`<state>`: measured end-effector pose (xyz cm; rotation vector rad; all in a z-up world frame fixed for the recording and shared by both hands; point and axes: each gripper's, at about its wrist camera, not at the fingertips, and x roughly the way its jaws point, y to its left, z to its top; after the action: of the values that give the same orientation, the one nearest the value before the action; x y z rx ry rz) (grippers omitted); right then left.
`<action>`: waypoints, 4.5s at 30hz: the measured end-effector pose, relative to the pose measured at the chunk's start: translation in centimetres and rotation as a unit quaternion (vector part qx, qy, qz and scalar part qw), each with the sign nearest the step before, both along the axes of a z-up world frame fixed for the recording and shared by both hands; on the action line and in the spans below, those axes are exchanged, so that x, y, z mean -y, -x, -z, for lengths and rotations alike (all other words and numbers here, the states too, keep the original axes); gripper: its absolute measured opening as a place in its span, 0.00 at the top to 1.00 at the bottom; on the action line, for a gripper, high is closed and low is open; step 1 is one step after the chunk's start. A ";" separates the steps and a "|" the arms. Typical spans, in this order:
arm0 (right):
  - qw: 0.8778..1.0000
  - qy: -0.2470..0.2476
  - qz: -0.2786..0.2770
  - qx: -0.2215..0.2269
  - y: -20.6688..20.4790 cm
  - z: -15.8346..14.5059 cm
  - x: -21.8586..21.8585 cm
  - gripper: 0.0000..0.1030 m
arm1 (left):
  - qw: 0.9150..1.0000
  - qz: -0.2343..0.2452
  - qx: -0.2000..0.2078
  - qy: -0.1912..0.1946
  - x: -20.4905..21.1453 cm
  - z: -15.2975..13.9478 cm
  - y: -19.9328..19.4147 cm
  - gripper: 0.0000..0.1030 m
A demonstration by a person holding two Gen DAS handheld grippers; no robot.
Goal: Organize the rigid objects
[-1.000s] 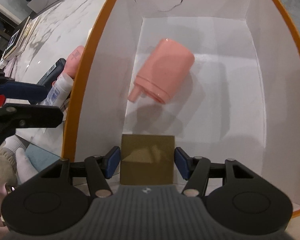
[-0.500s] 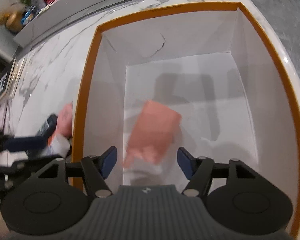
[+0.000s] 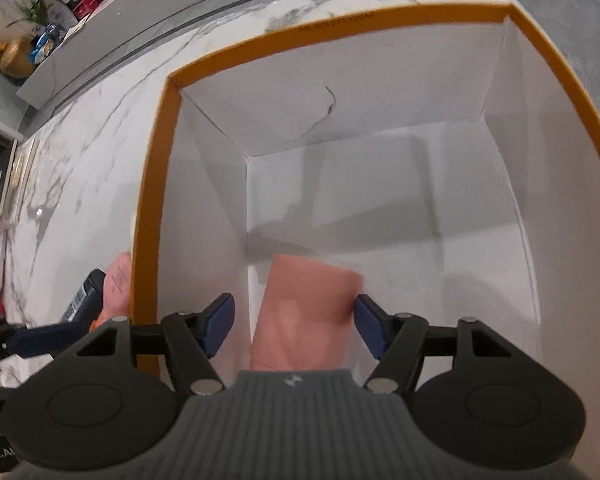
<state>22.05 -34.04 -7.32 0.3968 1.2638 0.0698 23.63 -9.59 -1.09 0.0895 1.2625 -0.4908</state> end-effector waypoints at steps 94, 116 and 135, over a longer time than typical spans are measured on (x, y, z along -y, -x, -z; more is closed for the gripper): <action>0.906 0.216 -0.347 0.107 6.8 -4.2 -17.9 0.62 | 0.988 0.124 0.033 -0.081 -5.8 5.9 3.6 0.45; 0.956 0.138 -0.256 0.029 11.0 -3.2 -18.1 0.50 | 0.989 0.088 -0.017 -0.115 -8.7 6.5 4.0 0.45; 0.973 0.163 -0.162 -0.036 10.1 1.3 -19.5 0.34 | 0.989 0.089 -0.019 -0.113 -9.5 6.8 5.8 0.47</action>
<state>11.92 -14.51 -8.61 -0.0940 1.3752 0.1226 17.82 -0.05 -7.92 0.3890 1.3509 -0.5022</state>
